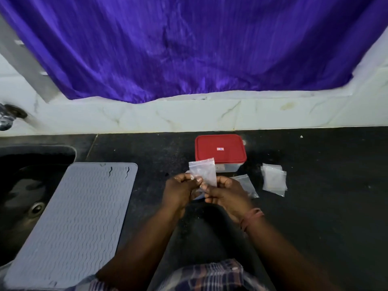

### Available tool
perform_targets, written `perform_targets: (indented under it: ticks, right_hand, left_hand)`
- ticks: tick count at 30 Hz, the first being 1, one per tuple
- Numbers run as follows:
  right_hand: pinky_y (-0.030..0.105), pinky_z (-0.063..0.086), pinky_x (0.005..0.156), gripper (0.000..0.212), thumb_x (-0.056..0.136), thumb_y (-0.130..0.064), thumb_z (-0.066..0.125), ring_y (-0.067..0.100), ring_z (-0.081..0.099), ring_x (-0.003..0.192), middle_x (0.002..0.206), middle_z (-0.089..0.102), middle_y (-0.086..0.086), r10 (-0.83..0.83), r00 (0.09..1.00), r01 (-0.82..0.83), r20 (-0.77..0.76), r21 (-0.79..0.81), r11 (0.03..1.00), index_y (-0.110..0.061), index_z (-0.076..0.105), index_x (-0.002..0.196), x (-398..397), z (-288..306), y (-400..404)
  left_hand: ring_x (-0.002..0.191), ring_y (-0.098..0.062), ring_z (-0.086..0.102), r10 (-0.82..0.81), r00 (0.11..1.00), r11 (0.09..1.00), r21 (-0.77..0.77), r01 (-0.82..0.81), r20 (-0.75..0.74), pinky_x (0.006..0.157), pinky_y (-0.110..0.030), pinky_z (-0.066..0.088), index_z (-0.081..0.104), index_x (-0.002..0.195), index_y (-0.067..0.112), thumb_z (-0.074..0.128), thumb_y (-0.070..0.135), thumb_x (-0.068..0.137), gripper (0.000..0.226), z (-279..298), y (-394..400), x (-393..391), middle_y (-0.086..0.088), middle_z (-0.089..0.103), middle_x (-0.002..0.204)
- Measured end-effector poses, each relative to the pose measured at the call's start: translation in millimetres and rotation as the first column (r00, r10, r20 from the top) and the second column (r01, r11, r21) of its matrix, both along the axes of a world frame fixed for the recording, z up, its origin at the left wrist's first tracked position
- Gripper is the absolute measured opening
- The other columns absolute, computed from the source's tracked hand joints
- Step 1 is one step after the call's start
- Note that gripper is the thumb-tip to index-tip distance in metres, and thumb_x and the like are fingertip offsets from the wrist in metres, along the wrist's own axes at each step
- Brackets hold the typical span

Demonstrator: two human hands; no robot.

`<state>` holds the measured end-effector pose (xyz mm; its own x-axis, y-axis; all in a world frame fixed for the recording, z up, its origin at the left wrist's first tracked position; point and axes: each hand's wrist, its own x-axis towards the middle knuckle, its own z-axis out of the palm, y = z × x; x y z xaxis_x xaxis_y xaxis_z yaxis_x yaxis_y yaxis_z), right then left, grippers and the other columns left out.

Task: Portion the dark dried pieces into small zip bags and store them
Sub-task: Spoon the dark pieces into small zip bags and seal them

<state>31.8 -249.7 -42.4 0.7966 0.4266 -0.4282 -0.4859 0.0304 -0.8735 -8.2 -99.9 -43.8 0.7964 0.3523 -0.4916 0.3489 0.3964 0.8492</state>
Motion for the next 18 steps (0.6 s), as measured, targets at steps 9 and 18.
perform_targets:
  ticks: [9, 18]
  right_hand:
    - [0.027, 0.053, 0.057, 0.003, 0.088, 0.004, 0.068, 0.017, 0.060, 0.061, 0.076, 0.067, 0.016, -0.194, 0.968, 0.181, -0.158, -0.094, 0.979, 0.002, 0.069, 0.090, -2, -32, -52]
    - [0.028, 0.060, 0.062, 0.011, 0.094, 0.006, 0.061, 0.020, 0.065, 0.065, 0.085, 0.069, 0.017, -0.485, 0.850, 0.484, -0.204, -0.056, 0.873, 0.000, 0.062, 0.103, 21, -56, -101]
  left_hand:
    - [0.085, -0.036, 0.075, -0.165, 0.973, 0.984, 0.046, 0.174, -0.162, 0.085, -0.045, 0.063, 0.072, 0.090, -0.002, 0.085, -0.004, 0.074, 0.021, -20, -56, 18, -0.026, 0.076, 0.093]
    - [0.074, -0.024, 0.075, -0.216, 0.957, 0.976, -0.062, 0.208, -0.195, 0.063, -0.028, 0.063, 0.068, 0.107, -0.006, 0.071, 0.000, 0.092, 0.016, -37, -115, 59, -0.021, 0.076, 0.096]
